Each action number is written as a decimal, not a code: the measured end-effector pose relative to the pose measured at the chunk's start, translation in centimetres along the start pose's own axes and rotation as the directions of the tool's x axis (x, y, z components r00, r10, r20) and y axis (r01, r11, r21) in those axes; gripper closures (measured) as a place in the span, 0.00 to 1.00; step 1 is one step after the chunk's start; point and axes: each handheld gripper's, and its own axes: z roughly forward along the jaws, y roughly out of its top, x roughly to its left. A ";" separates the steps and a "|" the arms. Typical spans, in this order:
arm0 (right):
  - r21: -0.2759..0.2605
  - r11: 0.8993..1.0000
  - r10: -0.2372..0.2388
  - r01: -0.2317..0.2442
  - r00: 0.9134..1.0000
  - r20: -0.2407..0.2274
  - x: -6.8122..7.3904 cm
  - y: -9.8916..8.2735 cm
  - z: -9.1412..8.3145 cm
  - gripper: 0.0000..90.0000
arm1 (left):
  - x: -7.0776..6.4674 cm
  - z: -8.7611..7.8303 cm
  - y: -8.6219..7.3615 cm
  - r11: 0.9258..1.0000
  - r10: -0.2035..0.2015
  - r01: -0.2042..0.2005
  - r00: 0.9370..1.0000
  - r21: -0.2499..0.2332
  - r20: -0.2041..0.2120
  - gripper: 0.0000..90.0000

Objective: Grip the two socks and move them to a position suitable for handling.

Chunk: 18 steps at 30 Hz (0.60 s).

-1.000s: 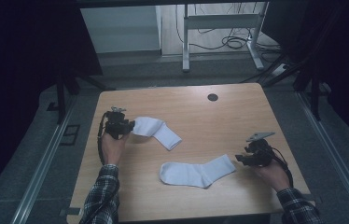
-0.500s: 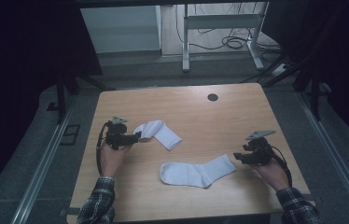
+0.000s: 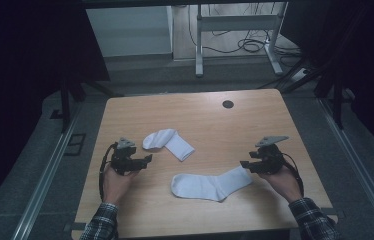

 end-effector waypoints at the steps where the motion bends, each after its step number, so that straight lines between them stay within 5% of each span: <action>1: -0.003 1.000 -0.003 0.003 1.000 -0.008 0.2 0.3 0.1 0.47 | 0.0 -0.1 -0.1 1.000 -0.002 0.002 1.000 0.002 0.002 0.26; 11: -0.023 1.000 -0.016 0.014 0.995 -0.101 3.2 2.9 2.9 0.47 | -0.5 0.8 -0.8 0.997 0.039 -0.039 0.999 0.072 0.005 0.20; 18: -0.023 0.998 -0.068 0.065 0.989 -0.135 5.6 5.2 5.6 0.47 | -0.3 0.9 -1.0 0.995 0.050 -0.051 0.999 0.082 0.021 0.21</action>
